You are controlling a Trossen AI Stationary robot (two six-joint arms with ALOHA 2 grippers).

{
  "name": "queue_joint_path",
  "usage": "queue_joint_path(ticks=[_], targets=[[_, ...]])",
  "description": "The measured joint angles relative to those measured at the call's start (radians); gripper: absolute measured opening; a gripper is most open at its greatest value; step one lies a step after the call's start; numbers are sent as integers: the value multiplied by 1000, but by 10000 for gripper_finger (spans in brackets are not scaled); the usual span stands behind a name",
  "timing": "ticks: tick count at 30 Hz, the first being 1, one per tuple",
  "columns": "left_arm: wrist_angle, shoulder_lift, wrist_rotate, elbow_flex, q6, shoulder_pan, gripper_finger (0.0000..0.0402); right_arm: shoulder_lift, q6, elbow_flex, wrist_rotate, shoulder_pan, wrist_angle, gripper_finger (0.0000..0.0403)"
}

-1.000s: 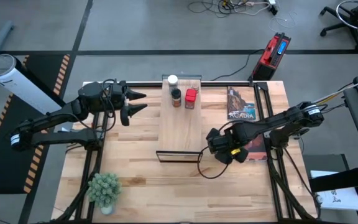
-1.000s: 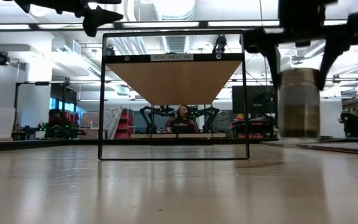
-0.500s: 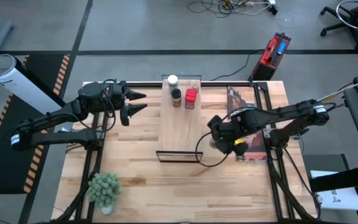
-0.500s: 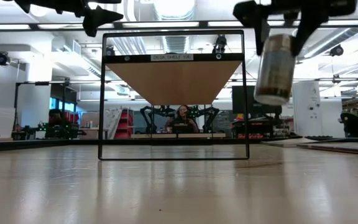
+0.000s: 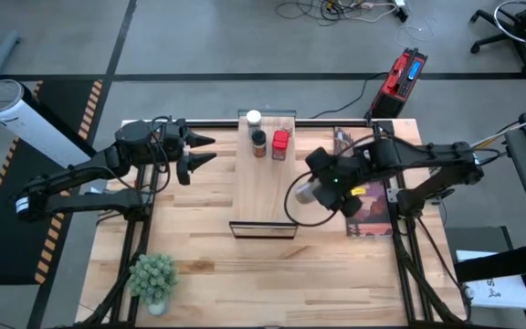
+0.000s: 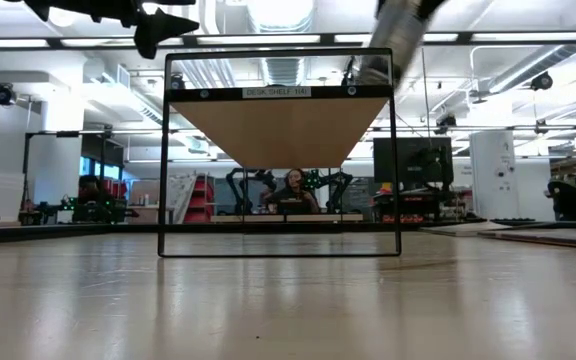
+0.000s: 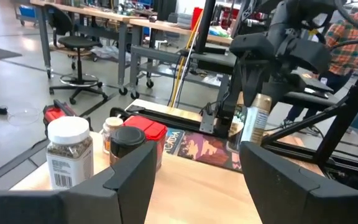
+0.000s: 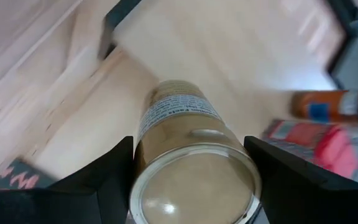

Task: Shelf spices
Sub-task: Put the brown seasoning bottle on the shelf

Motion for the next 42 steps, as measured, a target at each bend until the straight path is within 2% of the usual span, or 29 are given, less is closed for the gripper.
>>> queue_joint_path(ticks=[7, 17, 21, 28, 30, 35, 42], targets=[[66, -2, 0, 0, 10, 0, 220, 36, -49, 62, -2, -14, 164, 255], [138, 4, 0, 0, 16, -37, 220, 203, -43, 160, -7, -60, 151, 258], [136, 19, 0, 0, 38, -63, 220, 279, -16, 252, -24, -75, 114, 255], [146, 26, -9, 0, 59, -84, 220, 427, 126, 500, -48, -89, -5, 262], [146, 23, -12, 0, 62, -84, 220, 456, 181, 559, -94, -97, -21, 261], [135, 21, -61, 0, 72, -85, 220, 529, 309, 703, -116, -116, -130, 255], [59, 20, -171, 0, 119, -85, 220, 545, 420, 716, -172, -116, -171, 269]])
